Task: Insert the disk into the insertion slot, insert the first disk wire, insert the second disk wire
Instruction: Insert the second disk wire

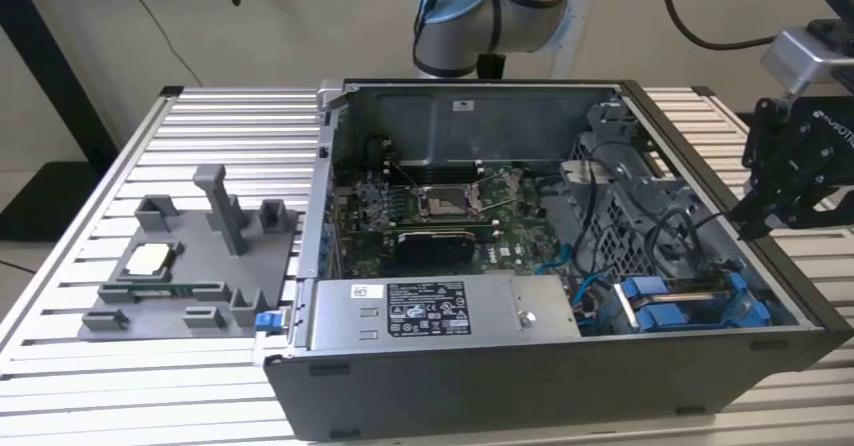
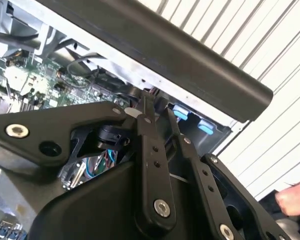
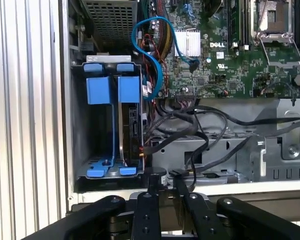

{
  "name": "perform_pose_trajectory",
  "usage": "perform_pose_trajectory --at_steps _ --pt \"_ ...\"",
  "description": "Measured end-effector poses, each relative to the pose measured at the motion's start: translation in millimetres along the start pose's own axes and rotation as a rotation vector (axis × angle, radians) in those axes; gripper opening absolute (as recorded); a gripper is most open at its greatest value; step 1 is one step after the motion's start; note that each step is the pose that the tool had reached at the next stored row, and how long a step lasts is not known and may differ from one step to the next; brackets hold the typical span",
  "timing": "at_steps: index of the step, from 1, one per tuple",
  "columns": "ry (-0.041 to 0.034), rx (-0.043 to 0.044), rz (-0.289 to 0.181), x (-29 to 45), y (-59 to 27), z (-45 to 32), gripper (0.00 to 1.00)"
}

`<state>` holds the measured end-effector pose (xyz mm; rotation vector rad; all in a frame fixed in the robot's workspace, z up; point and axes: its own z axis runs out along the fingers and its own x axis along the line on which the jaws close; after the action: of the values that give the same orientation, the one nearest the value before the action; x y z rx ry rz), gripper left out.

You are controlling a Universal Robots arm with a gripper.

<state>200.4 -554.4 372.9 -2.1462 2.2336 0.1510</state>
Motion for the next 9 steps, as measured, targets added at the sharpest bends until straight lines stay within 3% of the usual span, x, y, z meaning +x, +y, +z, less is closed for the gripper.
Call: perform_pose_trajectory --at_steps 3,4,8,9 --pt "-0.0205 -0.0009 -0.001 1.5 -1.9 2.2 0.27" --pt "-0.0348 -0.0014 -0.001 1.5 -1.9 2.4 0.27" --pt "-0.1083 -0.0045 -0.004 1.6 -2.1 2.7 0.27" --pt "-0.1218 -0.005 -0.004 1.8 -2.1 2.8 0.27"
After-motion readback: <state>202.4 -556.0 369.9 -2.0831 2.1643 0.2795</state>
